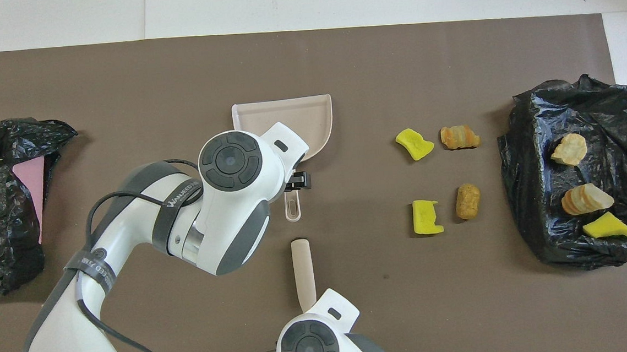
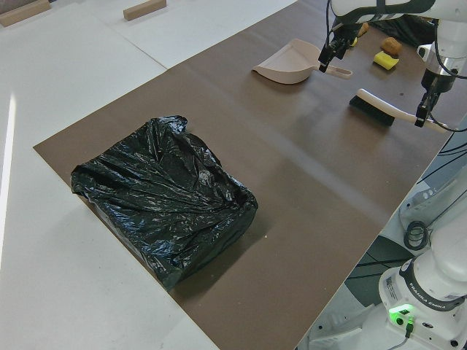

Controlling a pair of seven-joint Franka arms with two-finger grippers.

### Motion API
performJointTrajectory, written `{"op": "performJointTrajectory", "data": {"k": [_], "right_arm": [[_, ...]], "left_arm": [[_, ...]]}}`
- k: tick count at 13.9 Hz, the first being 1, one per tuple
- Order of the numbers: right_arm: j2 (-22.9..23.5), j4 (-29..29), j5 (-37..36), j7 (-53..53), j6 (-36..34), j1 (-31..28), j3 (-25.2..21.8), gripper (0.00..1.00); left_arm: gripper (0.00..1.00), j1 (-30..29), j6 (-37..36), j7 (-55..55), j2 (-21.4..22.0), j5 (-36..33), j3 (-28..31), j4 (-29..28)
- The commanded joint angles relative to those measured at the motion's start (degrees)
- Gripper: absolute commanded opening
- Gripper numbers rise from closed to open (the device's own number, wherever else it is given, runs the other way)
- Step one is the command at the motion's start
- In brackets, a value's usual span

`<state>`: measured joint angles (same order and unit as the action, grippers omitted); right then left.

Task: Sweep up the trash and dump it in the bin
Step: 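Grasp the dustpan with the left gripper while the right gripper takes the brush, then sweep the nearer yellow and tan pieces toward the dustpan with the right gripper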

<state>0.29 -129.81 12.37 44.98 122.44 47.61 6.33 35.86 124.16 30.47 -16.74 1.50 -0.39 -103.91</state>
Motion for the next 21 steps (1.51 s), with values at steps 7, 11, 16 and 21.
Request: {"op": "performJointTrajectory", "data": {"k": [7, 11, 16, 21], "right_arm": [[-14.6, -2.5, -10.1, 8.2, -17.0, -8.8, -0.2, 0.00], [-16.9, -5.0, -13.5, 4.4, -19.0, -18.5, -0.2, 0.00], [-15.1, -6.2, -18.6, -1.8, -18.5, -33.7, -0.1, 0.00], [-15.6, -10.3, -18.5, -3.5, -20.8, -36.9, 0.0, 0.00]], "left_arm": [[0.54, 1.3, 3.6, 1.6, -2.3, 0.7, 0.7, -0.2], [0.05, 1.1, 4.1, 0.9, -2.3, 0.7, 0.8, -0.4], [0.00, -0.2, 2.5, -3.9, -1.6, 0.6, 0.9, -0.2], [0.00, -6.5, -8.2, -24.0, 4.2, 0.6, 0.9, -0.2]]}}
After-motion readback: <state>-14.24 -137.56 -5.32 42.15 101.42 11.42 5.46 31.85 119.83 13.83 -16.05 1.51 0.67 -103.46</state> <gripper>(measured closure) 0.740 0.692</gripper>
